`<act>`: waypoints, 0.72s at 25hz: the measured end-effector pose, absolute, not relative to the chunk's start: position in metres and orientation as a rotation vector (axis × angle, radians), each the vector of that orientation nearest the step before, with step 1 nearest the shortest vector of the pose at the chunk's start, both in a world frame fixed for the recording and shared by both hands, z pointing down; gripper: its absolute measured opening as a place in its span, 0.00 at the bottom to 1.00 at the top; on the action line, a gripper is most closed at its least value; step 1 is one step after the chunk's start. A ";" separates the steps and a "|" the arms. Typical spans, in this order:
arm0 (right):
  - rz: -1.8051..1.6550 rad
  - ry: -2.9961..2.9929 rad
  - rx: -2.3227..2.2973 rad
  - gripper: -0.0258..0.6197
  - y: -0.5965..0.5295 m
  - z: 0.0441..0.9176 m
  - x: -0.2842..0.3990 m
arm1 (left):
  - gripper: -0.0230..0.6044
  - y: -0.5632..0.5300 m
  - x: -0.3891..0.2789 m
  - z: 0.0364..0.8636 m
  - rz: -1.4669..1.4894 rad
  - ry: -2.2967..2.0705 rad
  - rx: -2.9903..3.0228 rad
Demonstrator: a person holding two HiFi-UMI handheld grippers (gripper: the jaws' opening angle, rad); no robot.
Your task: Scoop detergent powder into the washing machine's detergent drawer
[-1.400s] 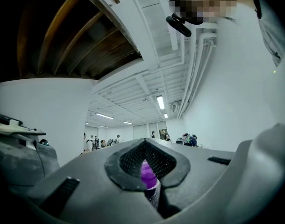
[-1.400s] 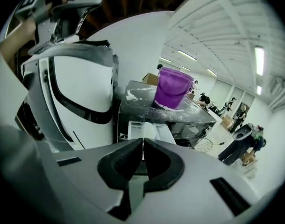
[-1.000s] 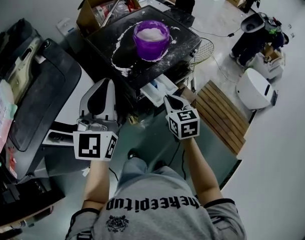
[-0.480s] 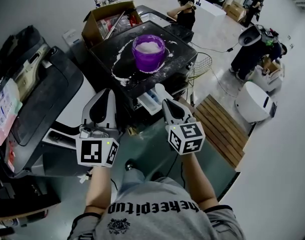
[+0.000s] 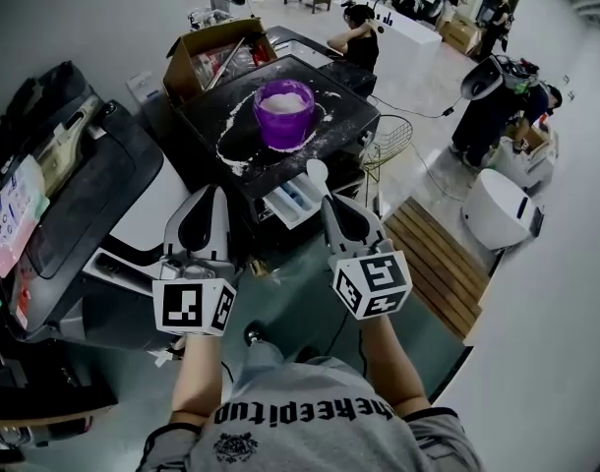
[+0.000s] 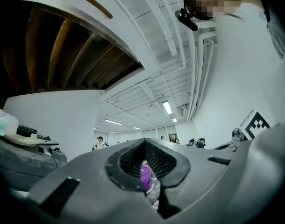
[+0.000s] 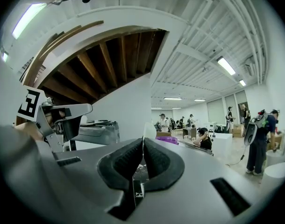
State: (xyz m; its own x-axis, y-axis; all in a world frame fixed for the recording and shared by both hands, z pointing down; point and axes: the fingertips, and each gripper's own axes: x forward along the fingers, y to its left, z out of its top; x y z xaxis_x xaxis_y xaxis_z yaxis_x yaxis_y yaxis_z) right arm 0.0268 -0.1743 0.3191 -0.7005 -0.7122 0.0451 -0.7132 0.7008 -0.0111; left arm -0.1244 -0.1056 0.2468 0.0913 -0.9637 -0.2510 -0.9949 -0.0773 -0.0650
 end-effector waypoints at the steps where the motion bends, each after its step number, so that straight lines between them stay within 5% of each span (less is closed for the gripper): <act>1: 0.029 -2.869 1.209 0.05 -0.171 0.315 0.030 | 0.04 -0.103 -0.121 0.246 0.209 1.971 -2.145; 18: -0.079 -2.936 1.352 0.05 -0.134 0.283 0.089 | 0.04 -0.067 -0.082 0.240 0.237 1.967 -2.124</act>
